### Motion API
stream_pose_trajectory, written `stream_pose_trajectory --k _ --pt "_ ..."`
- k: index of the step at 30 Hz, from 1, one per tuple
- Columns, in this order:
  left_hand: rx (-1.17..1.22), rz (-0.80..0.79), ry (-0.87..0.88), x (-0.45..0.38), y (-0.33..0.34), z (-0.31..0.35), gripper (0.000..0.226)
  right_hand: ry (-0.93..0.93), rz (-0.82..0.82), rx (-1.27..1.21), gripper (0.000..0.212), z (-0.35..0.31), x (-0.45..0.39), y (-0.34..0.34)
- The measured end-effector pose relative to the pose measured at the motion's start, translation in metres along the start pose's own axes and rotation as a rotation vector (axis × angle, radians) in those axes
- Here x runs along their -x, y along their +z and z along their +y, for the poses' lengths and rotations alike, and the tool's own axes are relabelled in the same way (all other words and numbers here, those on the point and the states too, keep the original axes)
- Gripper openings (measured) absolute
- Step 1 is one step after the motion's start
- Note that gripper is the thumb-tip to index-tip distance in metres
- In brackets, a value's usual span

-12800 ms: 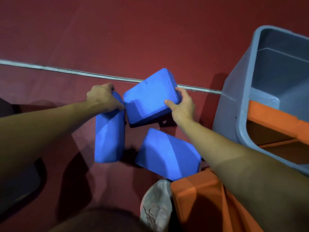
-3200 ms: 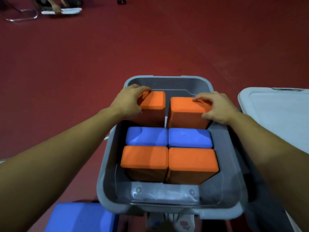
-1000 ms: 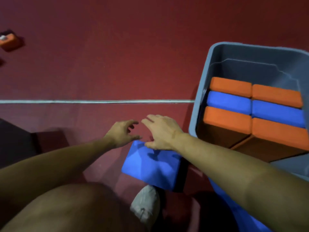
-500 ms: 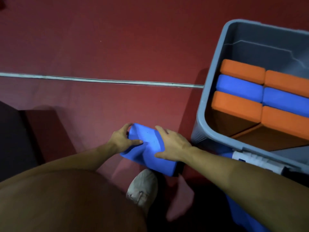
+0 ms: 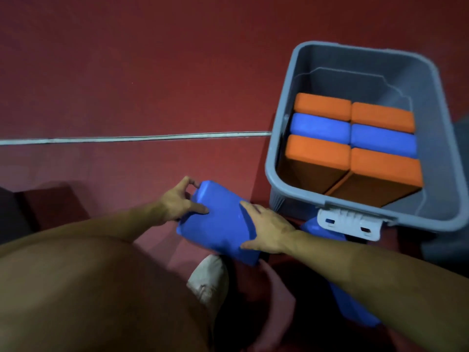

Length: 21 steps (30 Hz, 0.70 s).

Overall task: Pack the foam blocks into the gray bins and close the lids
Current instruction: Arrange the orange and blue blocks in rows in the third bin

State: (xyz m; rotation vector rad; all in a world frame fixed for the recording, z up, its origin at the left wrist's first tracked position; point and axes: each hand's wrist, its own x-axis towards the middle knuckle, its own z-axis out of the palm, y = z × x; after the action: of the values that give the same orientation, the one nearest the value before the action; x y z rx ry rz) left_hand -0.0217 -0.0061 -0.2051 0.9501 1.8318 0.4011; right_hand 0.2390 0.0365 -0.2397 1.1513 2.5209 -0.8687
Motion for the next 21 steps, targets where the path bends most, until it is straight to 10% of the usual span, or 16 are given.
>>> stream_pose_trajectory --k 21 --pt "-1.210 -0.302 0.591 0.114 0.050 0.220 0.098 0.093 0.383 0.083 0.082 0.075 0.198 -0.012"
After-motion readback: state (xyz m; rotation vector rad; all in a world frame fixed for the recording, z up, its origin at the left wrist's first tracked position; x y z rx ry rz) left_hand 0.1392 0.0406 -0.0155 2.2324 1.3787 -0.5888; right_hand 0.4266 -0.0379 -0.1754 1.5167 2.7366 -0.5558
